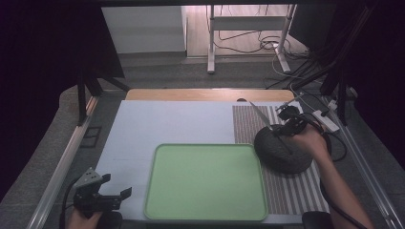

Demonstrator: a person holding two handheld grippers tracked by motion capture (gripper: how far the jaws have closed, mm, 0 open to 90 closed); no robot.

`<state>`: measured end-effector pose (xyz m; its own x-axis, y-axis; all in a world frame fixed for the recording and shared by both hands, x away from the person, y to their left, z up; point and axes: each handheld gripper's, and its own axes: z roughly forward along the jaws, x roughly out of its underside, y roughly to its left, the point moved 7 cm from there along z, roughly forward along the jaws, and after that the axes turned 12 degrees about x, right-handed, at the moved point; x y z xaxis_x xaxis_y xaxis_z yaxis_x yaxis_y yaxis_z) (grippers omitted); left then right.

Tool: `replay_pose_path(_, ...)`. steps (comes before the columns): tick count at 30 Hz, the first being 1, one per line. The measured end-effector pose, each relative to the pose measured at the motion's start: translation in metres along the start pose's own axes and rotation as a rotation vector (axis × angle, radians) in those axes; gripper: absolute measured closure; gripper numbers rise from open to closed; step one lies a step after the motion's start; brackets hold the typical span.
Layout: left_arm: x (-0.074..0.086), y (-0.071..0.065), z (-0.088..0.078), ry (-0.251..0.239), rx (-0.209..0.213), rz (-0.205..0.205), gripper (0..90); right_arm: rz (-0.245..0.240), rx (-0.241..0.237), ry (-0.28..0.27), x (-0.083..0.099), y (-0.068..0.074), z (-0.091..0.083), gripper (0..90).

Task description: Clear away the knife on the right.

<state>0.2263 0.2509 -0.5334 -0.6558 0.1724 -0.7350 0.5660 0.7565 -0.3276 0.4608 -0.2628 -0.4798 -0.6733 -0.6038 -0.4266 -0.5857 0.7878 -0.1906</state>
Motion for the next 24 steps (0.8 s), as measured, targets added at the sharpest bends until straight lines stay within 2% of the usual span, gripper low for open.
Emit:
replay_pose_path(7, 0.0, 0.0, 0.0, 0.002, 0.0, 0.001, 1.4, -0.083, -0.069, 0.004, 0.011, 0.053, -0.008, 80.4)
replay_pose_path(18, -0.001, 0.0, 0.001, 0.006, 0.001, 0.001, 1.5, -0.197, -0.172, 0.032, 0.027, 0.131, -0.008, 80.4)
replay_pose_path(24, -0.001, 0.0, 0.001, 0.003, 0.002, 0.002, 1.5, -0.233, -0.233, 0.062, 0.031, 0.164, -0.002, 80.3)
